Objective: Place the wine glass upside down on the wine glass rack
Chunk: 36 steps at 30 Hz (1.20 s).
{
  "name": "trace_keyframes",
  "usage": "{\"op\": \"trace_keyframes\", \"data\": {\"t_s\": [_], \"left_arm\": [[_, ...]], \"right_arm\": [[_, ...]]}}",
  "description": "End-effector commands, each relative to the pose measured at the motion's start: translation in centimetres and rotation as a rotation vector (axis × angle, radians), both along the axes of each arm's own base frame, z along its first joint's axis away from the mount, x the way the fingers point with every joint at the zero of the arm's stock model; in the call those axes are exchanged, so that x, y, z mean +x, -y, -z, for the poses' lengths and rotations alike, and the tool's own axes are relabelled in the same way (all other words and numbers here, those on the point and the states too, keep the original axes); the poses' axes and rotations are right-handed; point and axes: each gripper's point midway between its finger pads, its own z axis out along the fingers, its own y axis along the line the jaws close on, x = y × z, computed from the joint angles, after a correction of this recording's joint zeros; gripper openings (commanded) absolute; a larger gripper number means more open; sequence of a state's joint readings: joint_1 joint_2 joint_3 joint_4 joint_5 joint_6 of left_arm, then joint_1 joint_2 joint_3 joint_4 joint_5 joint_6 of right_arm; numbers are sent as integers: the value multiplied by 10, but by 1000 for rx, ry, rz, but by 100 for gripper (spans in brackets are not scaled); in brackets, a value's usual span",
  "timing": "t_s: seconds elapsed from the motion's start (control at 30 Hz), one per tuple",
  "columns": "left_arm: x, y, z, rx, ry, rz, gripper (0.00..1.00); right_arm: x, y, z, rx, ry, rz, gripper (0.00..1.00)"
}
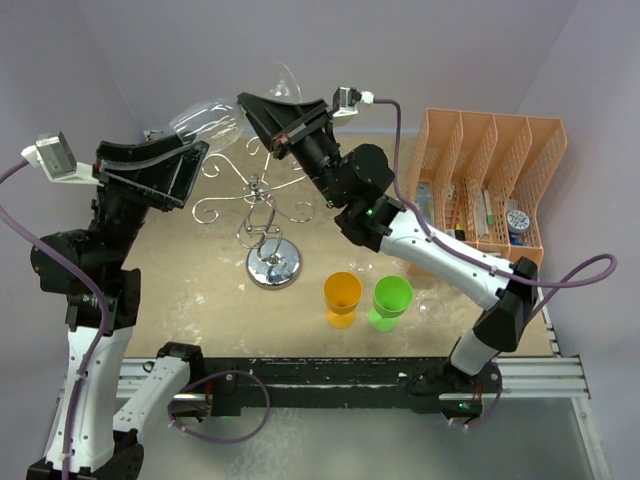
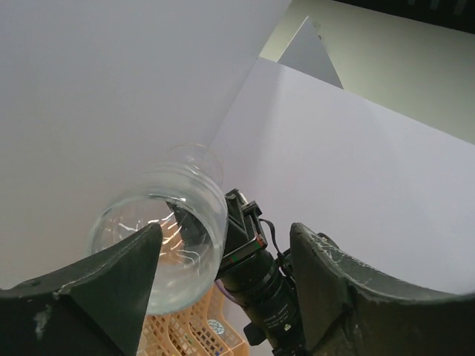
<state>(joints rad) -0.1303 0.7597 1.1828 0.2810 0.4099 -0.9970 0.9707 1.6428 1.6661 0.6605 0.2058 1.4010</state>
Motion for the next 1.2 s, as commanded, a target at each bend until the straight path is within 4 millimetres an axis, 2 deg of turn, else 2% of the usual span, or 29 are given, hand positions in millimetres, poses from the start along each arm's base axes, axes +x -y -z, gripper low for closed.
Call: {"op": "trace_keyframes", "data": {"t_s": [0.0, 0.17, 0.3, 0.47, 0.53, 0.8, 0.93, 1.03, 1.17], "left_arm": [[-10, -8, -10, 41, 22, -73, 70], [-12, -16, -6, 70, -7, -142, 72], [-13, -23, 1, 88, -32, -195, 72], [-20, -32, 6, 109, -46, -255, 72], [-21, -35, 10, 114, -62, -270, 72], [-21, -49, 35, 99, -196, -332, 72], [-19, -49, 57, 121, -298, -331, 72], [-17, -51, 77, 137, -382, -337, 72], [-15, -62, 95, 158, -479, -397, 72]], "right_arm": [[-19, 55, -58, 163, 121, 124, 0], [-25, 82, -63, 156, 177, 226, 0], [-31, 103, -69, 88, 252, 347, 0], [-35, 125, -56, -65, 324, 491, 0], [-43, 134, -52, -118, 356, 513, 0], [-59, 147, -16, -518, 553, 600, 0], [-65, 148, 17, -754, 661, 585, 0], [-71, 150, 31, -847, 719, 570, 0], [-55, 161, 38, -944, 712, 670, 0]]}}
